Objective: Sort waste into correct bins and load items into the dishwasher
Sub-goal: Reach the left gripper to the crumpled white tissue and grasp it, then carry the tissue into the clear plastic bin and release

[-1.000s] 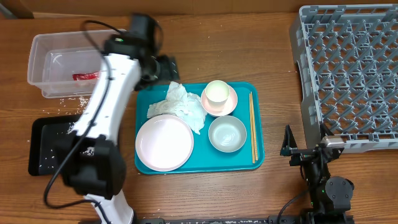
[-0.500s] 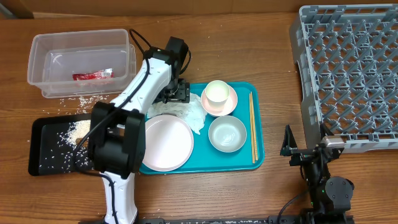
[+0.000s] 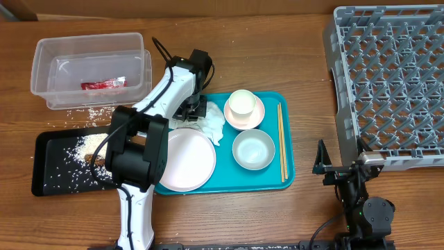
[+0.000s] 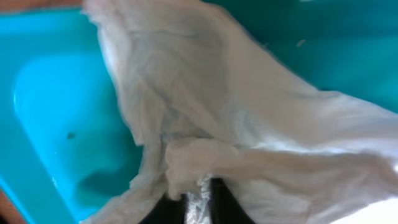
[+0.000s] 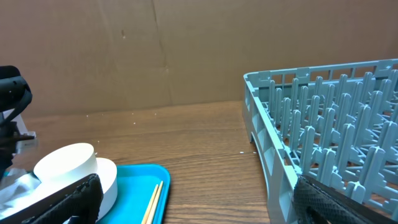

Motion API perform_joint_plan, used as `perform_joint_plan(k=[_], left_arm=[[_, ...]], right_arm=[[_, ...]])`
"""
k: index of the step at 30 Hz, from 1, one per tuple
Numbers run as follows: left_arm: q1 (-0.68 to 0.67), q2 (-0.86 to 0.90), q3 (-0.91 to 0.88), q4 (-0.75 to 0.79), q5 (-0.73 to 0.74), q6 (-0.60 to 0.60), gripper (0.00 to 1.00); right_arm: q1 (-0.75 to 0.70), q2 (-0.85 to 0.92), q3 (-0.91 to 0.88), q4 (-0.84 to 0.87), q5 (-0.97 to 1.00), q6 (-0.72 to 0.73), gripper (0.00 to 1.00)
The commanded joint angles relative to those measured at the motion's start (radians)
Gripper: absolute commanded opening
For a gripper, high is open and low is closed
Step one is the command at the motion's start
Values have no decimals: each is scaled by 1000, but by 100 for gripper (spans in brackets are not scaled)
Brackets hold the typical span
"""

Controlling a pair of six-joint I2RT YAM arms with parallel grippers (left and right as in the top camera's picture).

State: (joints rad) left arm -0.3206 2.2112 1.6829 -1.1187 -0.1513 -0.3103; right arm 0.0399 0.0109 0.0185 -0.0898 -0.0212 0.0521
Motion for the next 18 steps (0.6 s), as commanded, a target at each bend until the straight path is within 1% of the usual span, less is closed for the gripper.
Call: perform_joint_plan(k=[1, 5, 7, 12, 18], left_arm=[[2, -24, 66, -39, -16, -43, 4], [1, -97, 131, -83, -13, -54, 5], [1, -138, 148, -89, -10, -53, 7], [1, -230, 153, -91, -5, -53, 11], [1, -266, 153, -108, -4, -53, 11]], right_arm=[[-3, -8, -10, 6, 5, 1, 100], [-3, -8, -10, 6, 5, 1, 100], [-3, -8, -10, 6, 5, 1, 100], [-3, -8, -10, 6, 5, 1, 100], [-3, -8, -10, 6, 5, 1, 100]])
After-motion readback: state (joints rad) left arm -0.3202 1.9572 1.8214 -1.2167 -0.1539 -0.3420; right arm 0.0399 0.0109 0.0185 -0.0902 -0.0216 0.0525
